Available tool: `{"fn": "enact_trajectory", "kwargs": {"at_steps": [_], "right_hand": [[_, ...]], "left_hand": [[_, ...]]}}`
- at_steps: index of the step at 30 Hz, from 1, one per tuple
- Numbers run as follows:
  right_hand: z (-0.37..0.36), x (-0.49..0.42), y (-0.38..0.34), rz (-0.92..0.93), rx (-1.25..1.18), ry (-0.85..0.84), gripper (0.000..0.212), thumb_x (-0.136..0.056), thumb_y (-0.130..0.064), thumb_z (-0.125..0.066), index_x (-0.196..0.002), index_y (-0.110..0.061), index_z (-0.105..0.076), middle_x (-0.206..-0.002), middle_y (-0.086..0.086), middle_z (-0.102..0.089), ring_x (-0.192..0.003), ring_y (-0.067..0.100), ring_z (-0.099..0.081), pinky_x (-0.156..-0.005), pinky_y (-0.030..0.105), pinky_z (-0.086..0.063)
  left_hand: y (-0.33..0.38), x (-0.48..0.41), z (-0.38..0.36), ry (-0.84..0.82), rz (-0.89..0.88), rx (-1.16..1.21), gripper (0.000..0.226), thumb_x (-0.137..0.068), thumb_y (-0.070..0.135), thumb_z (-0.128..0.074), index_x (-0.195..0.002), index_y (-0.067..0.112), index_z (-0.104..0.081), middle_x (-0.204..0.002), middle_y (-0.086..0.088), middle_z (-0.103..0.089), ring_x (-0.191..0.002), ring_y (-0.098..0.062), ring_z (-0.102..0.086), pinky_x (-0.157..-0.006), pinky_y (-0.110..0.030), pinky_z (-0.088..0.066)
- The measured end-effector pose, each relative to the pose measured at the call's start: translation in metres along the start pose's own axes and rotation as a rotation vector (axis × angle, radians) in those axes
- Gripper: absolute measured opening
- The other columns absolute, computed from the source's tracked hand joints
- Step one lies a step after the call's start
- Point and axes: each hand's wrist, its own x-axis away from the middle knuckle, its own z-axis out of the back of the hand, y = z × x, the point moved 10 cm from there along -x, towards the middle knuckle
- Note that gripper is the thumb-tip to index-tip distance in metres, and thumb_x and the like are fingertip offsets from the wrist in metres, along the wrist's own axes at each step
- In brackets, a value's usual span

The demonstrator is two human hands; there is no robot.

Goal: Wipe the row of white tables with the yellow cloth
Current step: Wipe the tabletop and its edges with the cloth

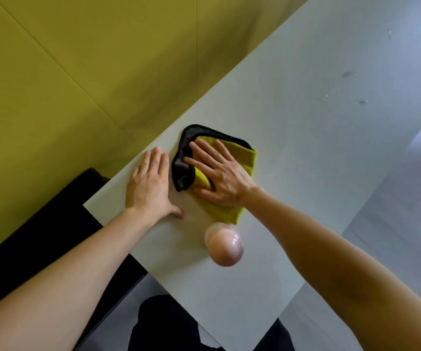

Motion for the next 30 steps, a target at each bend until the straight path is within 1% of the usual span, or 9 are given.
{"fn": "enact_trajectory", "kwargs": {"at_steps": [4,7,10,13,16,18,22,24,30], "right_hand": [[0.023,0.008,0.097,-0.333,-0.042,0.108,0.084,-0.102,-0.072,-0.044,-0.173,-0.031,-0.024,-0.183,0.003,-0.005,-0.170,0.024,0.004,-0.134,0.062,-0.005],[0.032,0.010,0.150,-0.610,-0.070,0.109,0.092,-0.099,-0.079,-0.038,-0.175,-0.033,-0.011,-0.183,0.003,0.002,-0.169,0.026,0.009,-0.135,0.061,0.004],[0.029,-0.020,0.092,-0.367,-0.032,0.078,0.096,-0.100,-0.081,-0.039,-0.175,-0.032,-0.006,-0.183,0.008,0.005,-0.169,0.033,0.010,-0.133,0.065,0.004],[0.012,-0.062,-0.018,0.030,0.011,0.015,0.094,-0.099,-0.080,-0.041,-0.175,-0.029,-0.017,-0.183,0.011,-0.004,-0.169,0.035,0.003,-0.132,0.066,-0.004],[0.011,-0.080,-0.051,0.199,-0.019,0.027,0.087,-0.100,-0.073,-0.045,-0.173,-0.030,-0.025,-0.183,0.008,-0.010,-0.170,0.031,-0.003,-0.135,0.060,-0.004],[0.021,-0.076,-0.010,0.173,-0.069,0.088,0.083,-0.100,-0.067,-0.053,-0.171,-0.029,-0.032,-0.182,0.006,-0.016,-0.169,0.028,-0.008,-0.135,0.056,-0.009],[0.043,-0.065,0.126,-0.232,-0.049,0.110,0.086,-0.099,-0.071,-0.047,-0.173,-0.033,-0.025,-0.183,0.006,-0.009,-0.170,0.026,-0.002,-0.136,0.057,-0.006],[0.045,-0.064,0.128,-0.342,-0.044,0.107,0.091,-0.096,-0.071,-0.044,-0.174,-0.031,-0.021,-0.183,0.008,-0.005,-0.170,0.030,0.001,-0.134,0.062,-0.003],[0.017,-0.090,-0.078,0.164,-0.022,0.031,0.086,-0.098,-0.068,-0.048,-0.172,-0.028,-0.030,-0.182,0.007,-0.015,-0.169,0.033,-0.005,-0.133,0.063,-0.006]], "left_hand": [[-0.014,0.005,-0.007,0.002,0.083,0.030,0.179,-0.041,0.098,-0.082,-0.172,0.023,0.016,-0.180,-0.016,0.019,-0.169,-0.033,0.010,-0.136,-0.051,-0.011],[-0.030,0.012,-0.012,0.017,0.205,0.074,0.184,-0.034,0.105,-0.074,-0.170,0.028,0.022,-0.179,-0.020,0.020,-0.169,-0.039,0.010,-0.136,-0.055,-0.013],[-0.042,0.021,-0.017,0.027,0.290,0.136,0.189,-0.027,0.109,-0.070,-0.170,0.025,0.023,-0.179,-0.020,0.020,-0.169,-0.038,0.011,-0.136,-0.055,-0.012],[-0.049,0.031,-0.023,0.019,0.406,0.173,0.194,-0.022,0.111,-0.065,-0.171,0.018,0.017,-0.180,-0.021,0.017,-0.168,-0.039,0.010,-0.133,-0.063,-0.016],[-0.053,0.041,-0.028,0.000,0.494,0.208,0.192,-0.024,0.111,-0.065,-0.172,0.016,0.014,-0.180,-0.020,0.019,-0.168,-0.037,0.014,-0.131,-0.066,-0.018],[-0.052,0.042,-0.030,-0.035,0.506,0.230,0.191,-0.027,0.108,-0.069,-0.170,0.018,0.020,-0.179,-0.017,0.025,-0.168,-0.034,0.018,-0.133,-0.065,-0.014],[-0.054,0.041,-0.031,-0.073,0.530,0.207,0.191,-0.030,0.108,-0.070,-0.166,0.020,0.031,-0.177,-0.015,0.031,-0.167,-0.031,0.023,-0.134,-0.061,-0.011],[-0.055,0.041,-0.032,-0.079,0.536,0.207,0.191,-0.030,0.108,-0.070,-0.166,0.020,0.032,-0.177,-0.014,0.031,-0.167,-0.031,0.023,-0.134,-0.061,-0.010],[-0.052,0.039,-0.031,-0.088,0.522,0.213,0.187,-0.034,0.105,-0.074,-0.171,0.016,0.016,-0.178,-0.015,0.026,-0.167,-0.032,0.021,-0.134,-0.062,-0.011]]}}
